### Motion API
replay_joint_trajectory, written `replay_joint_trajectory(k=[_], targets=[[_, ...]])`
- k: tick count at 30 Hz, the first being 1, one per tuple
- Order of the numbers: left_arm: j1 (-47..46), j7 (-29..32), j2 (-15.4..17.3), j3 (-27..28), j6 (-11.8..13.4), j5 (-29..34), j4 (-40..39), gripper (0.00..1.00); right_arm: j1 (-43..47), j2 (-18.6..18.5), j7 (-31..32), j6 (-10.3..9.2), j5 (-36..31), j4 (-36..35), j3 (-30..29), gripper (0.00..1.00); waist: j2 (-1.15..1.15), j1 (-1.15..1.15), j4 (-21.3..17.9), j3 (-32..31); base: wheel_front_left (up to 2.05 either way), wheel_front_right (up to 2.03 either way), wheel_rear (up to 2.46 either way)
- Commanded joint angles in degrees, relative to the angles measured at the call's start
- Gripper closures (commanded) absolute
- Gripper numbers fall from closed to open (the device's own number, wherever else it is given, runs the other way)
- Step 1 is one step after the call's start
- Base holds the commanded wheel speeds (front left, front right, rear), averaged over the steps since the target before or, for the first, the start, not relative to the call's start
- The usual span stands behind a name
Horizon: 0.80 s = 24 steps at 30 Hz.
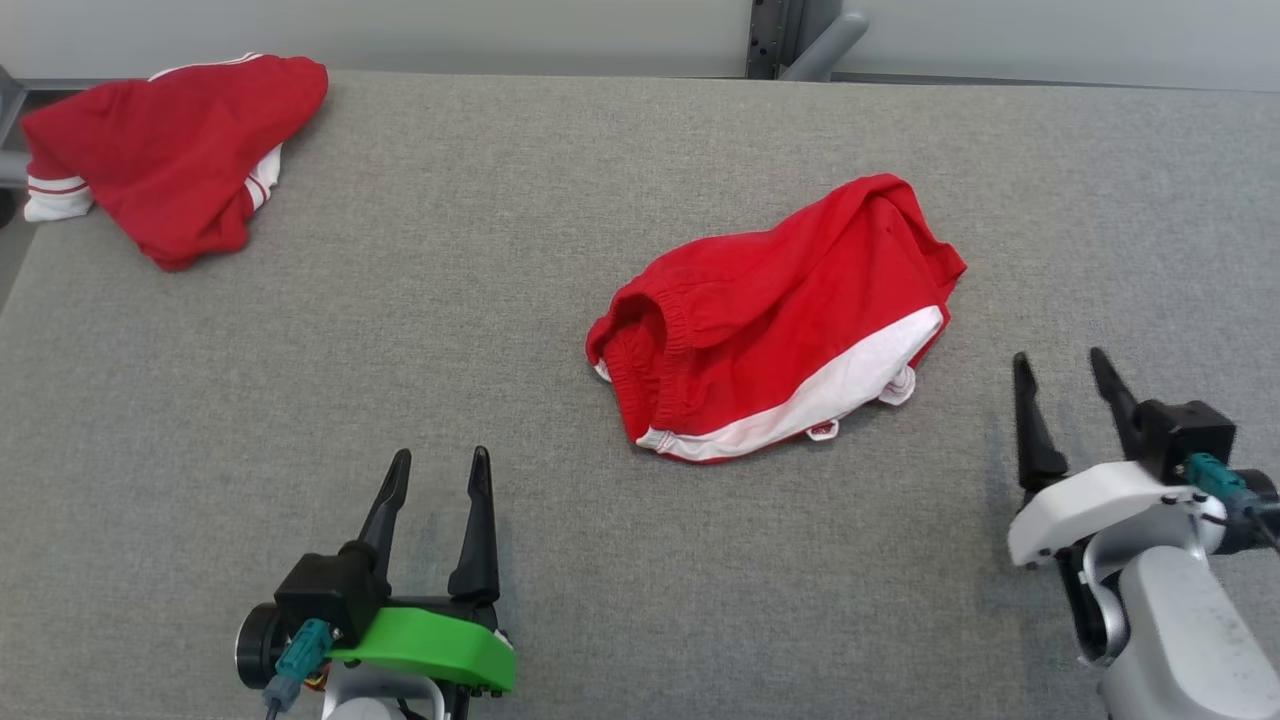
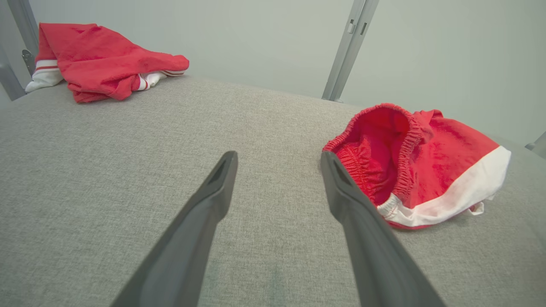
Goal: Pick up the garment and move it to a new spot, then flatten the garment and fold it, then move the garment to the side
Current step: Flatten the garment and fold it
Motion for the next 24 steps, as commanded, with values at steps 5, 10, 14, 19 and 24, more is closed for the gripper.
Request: replay_joint_trajectory(k=[5,10,14,19,24], targets=[[-1.0,0.0,0.1,0.4,-0.2,0.3,0.3,0.00,-0.1,2.6,-0.2,-0.10,0.6,4.3,5.9,0.00,0.10,0.00,2.7,0.9,0.00,0.00,0.00],[-1.1,0.0,0.1,0.4,-0.2,0.0,0.2,0.00,-2.4,2.3,-0.2,-0.10,-0.2,8.5,7.8,0.00,0.10,0.00,4.9,1.2,0.00,0.00,0.00],[-0.9,0.0,0.1,0.5,0.0,-0.2,0.2,0.00,-4.7,2.1,-0.2,-0.10,-1.2,11.8,7.5,0.34,0.10,0.00,6.6,1.6,0.00,0.00,0.00],[-0.5,0.0,0.1,0.7,0.0,-0.4,0.3,0.00,-6.8,1.1,-0.2,-0.10,-2.8,15.4,6.9,1.00,0.10,0.00,7.8,1.6,0.00,0.00,0.00],[0.5,0.0,0.1,1.3,0.2,-0.7,-0.1,0.00,-5.3,0.3,-0.2,-0.10,-4.8,13.9,3.0,1.00,0.10,0.00,6.1,0.9,0.00,0.00,0.00]])
